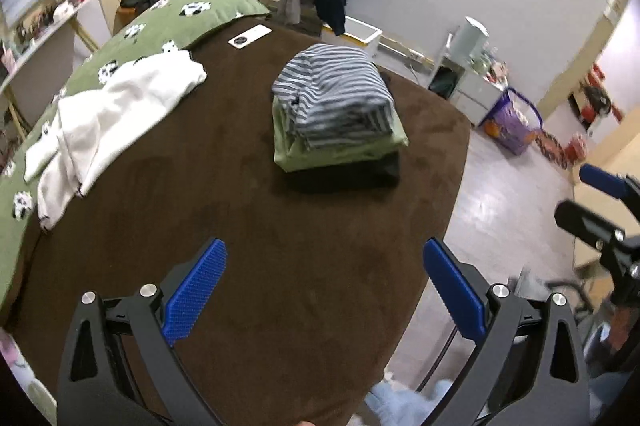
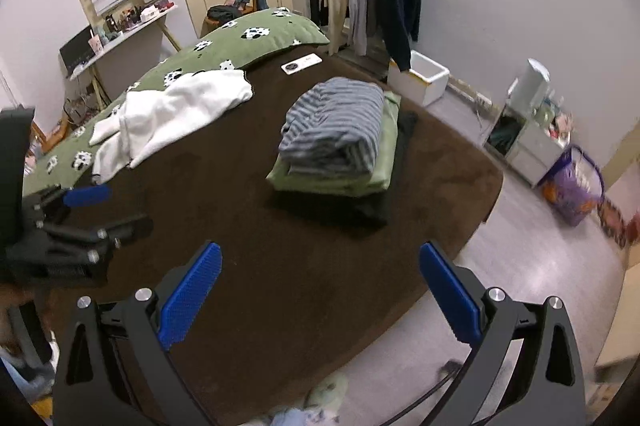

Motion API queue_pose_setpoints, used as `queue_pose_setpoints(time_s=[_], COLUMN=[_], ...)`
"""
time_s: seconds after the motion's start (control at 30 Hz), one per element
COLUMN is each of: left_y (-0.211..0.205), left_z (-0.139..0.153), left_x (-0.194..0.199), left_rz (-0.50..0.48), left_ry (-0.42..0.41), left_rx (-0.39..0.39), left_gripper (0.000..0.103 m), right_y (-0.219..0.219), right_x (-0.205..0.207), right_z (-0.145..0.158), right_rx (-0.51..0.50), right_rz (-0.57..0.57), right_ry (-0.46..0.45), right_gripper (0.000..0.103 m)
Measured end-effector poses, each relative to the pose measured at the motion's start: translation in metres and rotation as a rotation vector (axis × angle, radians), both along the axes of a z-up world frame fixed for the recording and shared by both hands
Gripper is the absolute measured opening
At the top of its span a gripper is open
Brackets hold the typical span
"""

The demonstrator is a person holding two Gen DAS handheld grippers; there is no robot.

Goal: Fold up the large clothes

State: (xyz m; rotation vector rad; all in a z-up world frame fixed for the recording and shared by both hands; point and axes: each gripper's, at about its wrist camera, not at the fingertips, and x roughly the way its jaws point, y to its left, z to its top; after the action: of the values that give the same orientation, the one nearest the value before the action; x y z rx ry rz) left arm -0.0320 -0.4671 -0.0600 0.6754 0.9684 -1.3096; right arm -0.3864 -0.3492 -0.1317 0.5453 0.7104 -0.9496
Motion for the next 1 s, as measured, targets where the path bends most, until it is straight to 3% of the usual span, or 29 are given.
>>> queue_pose_setpoints(time_s=[0.1,0.3,0.5,1.0], left_y=[0.019,0.04,0.046,0.045], left_z=[0.011,0.033,0.036,0.033], left_x=[-0.012,-0.029,-0.035,-0.047], left_rz=[0.006,0.002,0.044,0.032], left_ry=[0.017,-0.027,0.047,-0.021], left_rx=[-0.007,-0.071,-0.092,-0.067], left_gripper=[0.097,0.097,0.097,0.097], right_y=[0.025,0.049,0.048,0.033], right_x=[-0.009,-0.017,-0.019,-0.013], right_z=[0.004,0.004,0.004,0.011], right_rx=[-0.016,-0.056,-0.055,-0.063], right_rz=[0.004,-0.016,-0.016,0.003], right_ry=[-0.004,0.01,0.002,-0.016], right_gripper=[0.098,0.098,0.098,0.098])
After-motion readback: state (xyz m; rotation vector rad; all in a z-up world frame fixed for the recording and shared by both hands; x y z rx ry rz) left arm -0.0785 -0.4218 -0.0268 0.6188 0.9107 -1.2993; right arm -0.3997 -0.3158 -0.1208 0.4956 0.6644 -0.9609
